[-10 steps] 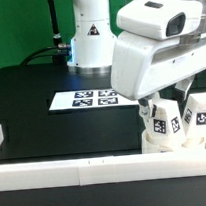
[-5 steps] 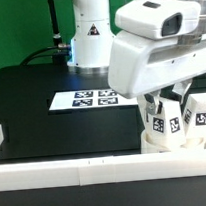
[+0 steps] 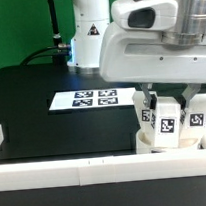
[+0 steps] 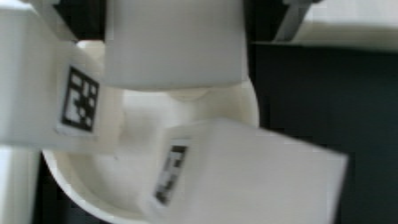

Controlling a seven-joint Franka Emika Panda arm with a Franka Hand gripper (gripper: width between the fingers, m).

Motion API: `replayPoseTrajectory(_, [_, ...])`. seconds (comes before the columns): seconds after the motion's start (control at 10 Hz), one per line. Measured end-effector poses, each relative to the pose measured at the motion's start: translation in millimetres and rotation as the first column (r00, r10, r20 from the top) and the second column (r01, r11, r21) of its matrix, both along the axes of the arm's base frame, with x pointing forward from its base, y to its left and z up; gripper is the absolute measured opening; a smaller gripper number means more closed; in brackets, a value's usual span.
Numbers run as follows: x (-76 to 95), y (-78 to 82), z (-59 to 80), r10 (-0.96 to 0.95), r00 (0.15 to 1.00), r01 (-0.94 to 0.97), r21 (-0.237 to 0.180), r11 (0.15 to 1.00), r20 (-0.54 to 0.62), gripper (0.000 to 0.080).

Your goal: Assemble stool

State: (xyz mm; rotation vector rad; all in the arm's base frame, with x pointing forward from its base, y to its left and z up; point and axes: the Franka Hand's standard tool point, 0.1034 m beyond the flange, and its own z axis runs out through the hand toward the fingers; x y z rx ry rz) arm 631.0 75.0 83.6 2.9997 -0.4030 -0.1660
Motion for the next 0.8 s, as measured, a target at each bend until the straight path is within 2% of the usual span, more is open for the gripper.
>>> replayPoseTrajectory(0.2, [3.7, 5.7, 0.3, -0.292, 0.956, 0.292, 0.006, 0.956, 0.042, 0.0334])
replayPoseTrajectory(0.6, [4.9, 7.6, 0.9, -0.579, 0.812, 0.581, -0.010, 0.814, 0.077, 0.0334])
replayPoseTrajectory(0.7, [6.4, 7.2, 0.3, -0.675, 0.732, 0.678, 0.001, 0.735, 0.094, 0.0334])
replayPoseTrajectory(0.8, [8.4, 3.0, -1.9, -0.786, 0.607, 0.787, 0.051, 0.615, 0.118, 0.0334])
